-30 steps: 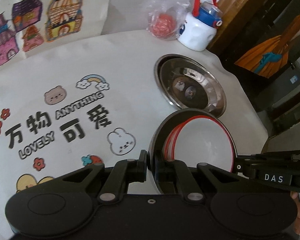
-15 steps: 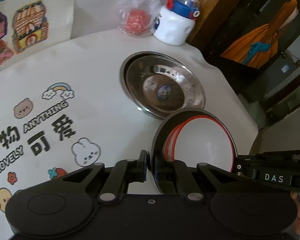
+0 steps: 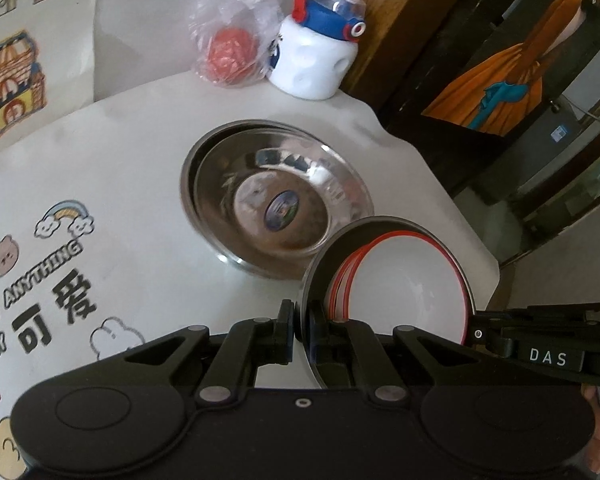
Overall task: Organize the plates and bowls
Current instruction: 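Carry the steel bowl stack with both grippers toward the steel plate, then lower the steel bowl stack onto the steel plate with both grippers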
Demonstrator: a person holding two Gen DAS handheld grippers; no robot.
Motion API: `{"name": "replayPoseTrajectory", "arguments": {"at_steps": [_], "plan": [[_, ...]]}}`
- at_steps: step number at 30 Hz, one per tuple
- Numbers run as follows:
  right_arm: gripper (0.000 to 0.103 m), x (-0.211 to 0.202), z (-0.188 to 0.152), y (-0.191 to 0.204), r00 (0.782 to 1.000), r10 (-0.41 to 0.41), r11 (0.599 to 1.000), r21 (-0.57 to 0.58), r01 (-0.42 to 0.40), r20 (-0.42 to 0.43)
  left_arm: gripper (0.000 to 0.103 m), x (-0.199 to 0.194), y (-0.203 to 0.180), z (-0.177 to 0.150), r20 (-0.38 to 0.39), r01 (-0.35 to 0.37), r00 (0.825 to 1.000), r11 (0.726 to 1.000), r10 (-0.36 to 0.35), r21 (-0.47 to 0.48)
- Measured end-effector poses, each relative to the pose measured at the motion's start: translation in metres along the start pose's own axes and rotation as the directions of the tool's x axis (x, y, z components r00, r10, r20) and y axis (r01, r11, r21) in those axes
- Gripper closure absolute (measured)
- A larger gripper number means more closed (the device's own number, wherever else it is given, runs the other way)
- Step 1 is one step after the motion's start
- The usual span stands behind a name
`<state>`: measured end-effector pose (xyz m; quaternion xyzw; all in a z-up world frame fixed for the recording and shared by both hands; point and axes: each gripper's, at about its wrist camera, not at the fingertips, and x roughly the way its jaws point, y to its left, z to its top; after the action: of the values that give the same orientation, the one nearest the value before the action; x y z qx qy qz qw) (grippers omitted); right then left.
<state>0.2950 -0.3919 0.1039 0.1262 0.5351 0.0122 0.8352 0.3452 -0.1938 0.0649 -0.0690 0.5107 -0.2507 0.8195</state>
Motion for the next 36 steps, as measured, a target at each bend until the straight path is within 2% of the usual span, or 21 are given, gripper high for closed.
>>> {"name": "replayPoseTrajectory", "arguments": {"at_steps": [13,26,36], "plan": [[0.092,-0.005,0.027,-0.006,0.999,0.009,1.0,-0.001,-0.009,0.045,0.098,0.002,-0.009,0.03,0.04,-0.007,0.999,1.0,0.007,0.002],[0.092,0.015,0.058,0.01,0.997,0.041,0.999,-0.024,-0.04,0.06,0.098,0.004,0.014,0.06,0.072,-0.041,0.996,0.999,0.043,-0.03],[0.092,0.041,0.077,0.019,0.997,0.042,0.999,-0.032,-0.04,0.06,0.098,0.021,0.034,0.077,0.072,-0.061,0.995,0.997,0.064,-0.047]]}}
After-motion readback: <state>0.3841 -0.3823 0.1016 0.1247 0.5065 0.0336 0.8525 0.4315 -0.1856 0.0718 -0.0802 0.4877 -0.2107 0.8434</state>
